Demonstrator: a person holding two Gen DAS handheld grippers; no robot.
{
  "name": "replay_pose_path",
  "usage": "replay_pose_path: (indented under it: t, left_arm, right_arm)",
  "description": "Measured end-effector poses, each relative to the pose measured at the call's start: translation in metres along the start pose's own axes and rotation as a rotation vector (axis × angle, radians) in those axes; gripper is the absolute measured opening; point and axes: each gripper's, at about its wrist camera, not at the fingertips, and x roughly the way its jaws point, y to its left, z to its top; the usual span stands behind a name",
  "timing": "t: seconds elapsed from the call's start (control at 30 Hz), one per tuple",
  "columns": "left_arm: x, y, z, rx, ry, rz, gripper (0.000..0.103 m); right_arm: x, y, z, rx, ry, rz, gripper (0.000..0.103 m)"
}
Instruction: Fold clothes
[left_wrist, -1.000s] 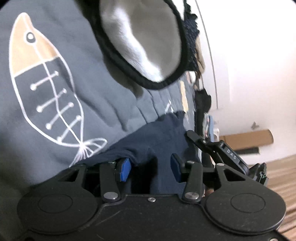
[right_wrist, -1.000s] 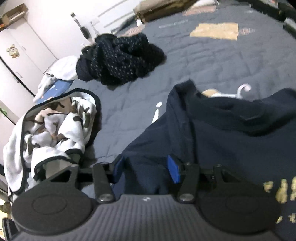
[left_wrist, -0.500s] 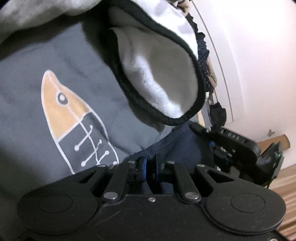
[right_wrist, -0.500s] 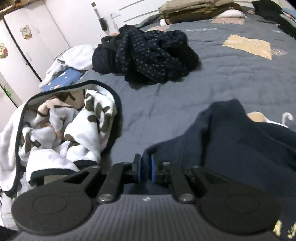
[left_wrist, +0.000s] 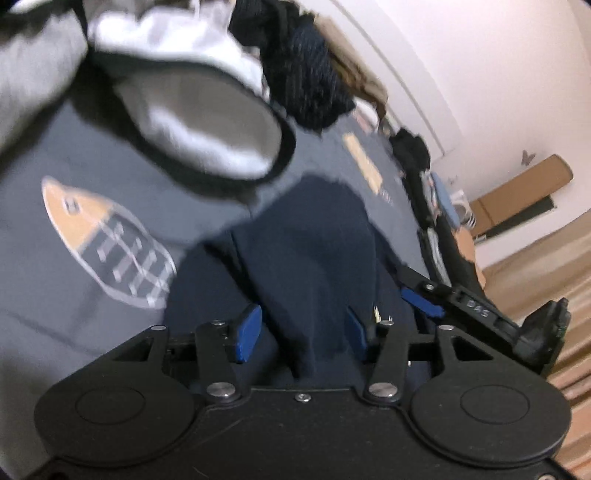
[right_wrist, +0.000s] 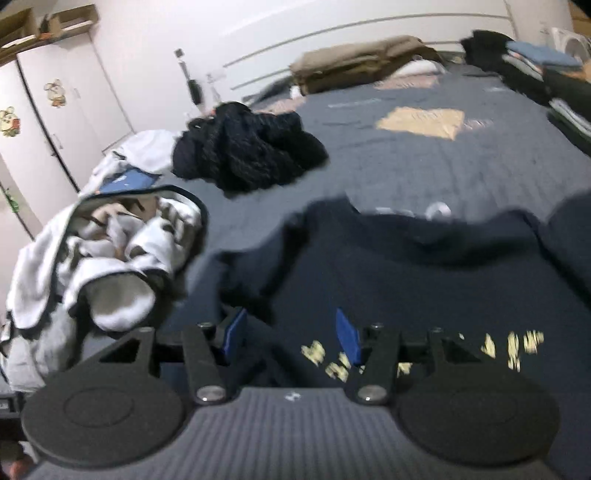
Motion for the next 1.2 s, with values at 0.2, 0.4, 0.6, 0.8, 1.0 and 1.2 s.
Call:
replay_pose_path:
  t: [0.2, 0.4, 0.6, 0.8, 1.0, 1.2]
  left_arm:
    - [0.033, 0.007, -0.021, -0.021, 0.06, -0.02, 0.049]
    - [0.034, 0.015, -0.019, -0.034, 0.039, -0.016, 0.008]
    - [0.006, 0.01, -0.012, 0.028, 0.043, 0.01, 0.005]
    - [0.01, 0.004, -0.004, 0.096, 0.136, 0.139, 0.01]
    - [-0.022, -0.04, 0.007, 0.334, 0.027, 0.163, 0.043]
    - [-0.02, -0.047, 0.002, 0.301, -0.007, 0.087, 0.043]
  right_arm:
    - [0.016, -0.001, -0.02, 0.022, 0.029, 0.041, 0.05]
    - [0.026, 0.002, -0.025, 0.082, 0.063, 0.067, 0.001]
    - [-0.004, -0.034, 0.0, 0.365, -0.089, 0.147, 0.0]
    - [0.017, -0.036, -0.012, 0.316, 0.024, 0.018, 0.001]
    - [-0.007, -0.007, -0.018, 0.168, -0.039, 0.026, 0.006]
    - [0.021, 0.001, -0.031, 0.07, 0.027, -0.003, 0.013]
